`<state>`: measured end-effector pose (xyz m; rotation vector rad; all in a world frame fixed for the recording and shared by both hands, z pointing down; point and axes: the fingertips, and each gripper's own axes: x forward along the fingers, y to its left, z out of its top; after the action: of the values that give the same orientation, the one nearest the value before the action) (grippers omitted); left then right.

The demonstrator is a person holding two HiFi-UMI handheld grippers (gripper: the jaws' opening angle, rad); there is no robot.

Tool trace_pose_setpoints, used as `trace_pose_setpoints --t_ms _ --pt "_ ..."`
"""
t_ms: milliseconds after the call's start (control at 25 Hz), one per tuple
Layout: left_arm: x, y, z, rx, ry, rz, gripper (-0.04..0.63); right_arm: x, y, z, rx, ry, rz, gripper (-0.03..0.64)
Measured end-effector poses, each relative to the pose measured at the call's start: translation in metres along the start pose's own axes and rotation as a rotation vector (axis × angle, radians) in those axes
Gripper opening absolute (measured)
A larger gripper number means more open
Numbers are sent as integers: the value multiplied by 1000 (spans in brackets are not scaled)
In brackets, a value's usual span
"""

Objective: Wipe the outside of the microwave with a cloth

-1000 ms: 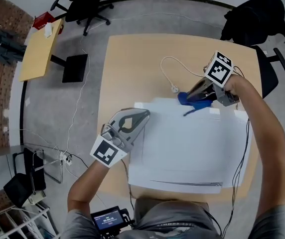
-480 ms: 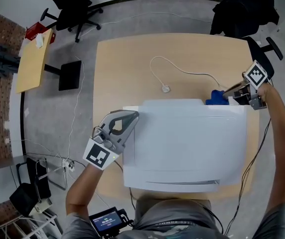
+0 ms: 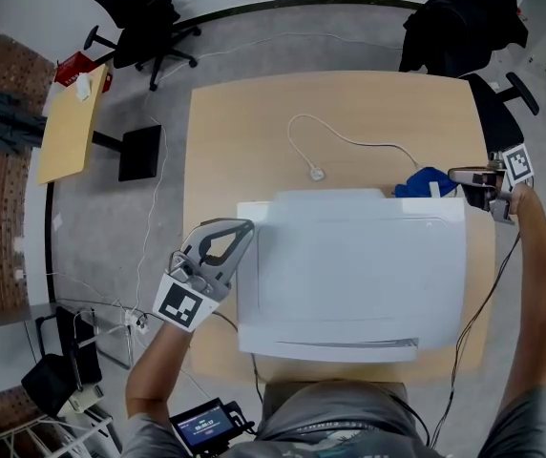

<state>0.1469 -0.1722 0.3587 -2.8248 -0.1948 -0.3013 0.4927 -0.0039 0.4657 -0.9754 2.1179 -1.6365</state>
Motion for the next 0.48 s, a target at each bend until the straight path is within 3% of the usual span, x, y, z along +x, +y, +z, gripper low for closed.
trace_pose_setpoints --t_ms 240,480 --pt "1 -7 9 -25 -28 12 23 -14 82 -33 -165 10 128 26" --pt "-7 -42 32 -7 -20 -41 23 32 139 -107 -280 188 117 26"
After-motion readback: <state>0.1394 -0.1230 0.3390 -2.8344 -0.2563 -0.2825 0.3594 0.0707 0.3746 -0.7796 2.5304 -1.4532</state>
